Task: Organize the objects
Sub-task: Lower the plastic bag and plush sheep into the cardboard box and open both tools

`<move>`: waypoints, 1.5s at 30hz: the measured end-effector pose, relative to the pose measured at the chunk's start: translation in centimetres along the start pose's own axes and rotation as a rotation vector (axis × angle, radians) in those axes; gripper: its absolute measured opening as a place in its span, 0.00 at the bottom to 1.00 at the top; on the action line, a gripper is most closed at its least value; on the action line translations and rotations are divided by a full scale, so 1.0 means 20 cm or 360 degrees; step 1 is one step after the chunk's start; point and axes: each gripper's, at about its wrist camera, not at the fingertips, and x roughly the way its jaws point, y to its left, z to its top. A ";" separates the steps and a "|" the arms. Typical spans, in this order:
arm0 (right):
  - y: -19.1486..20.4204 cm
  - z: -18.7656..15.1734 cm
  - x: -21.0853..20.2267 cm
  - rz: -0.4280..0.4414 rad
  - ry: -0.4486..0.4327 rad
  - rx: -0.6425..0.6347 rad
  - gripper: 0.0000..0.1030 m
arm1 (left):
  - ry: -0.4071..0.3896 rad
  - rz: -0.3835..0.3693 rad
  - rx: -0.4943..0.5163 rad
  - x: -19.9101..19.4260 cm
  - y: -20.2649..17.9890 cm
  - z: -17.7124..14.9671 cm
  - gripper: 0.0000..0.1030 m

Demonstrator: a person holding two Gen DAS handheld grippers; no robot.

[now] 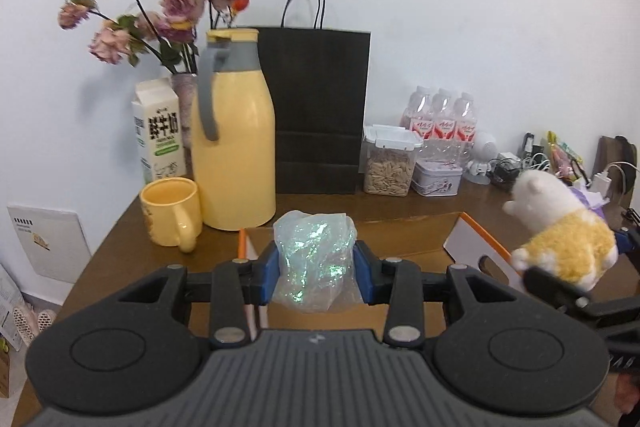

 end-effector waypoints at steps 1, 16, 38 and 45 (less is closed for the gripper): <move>-0.01 0.02 0.06 0.0007 0.0018 0.0000 0.93 | 0.0022 0.0003 -0.0009 0.05 -0.01 0.02 0.38; -0.15 -0.17 0.73 0.0063 0.0572 0.0132 0.93 | 0.0556 0.0077 0.0031 0.76 -0.08 0.02 0.39; -0.17 -0.07 0.54 0.0004 0.0456 0.0153 1.00 | 0.0295 0.0142 0.0075 0.45 -0.12 0.02 1.00; -0.15 -0.01 0.33 -0.0015 0.0363 0.0121 1.00 | 0.0195 0.0112 0.0068 0.20 -0.13 0.01 1.00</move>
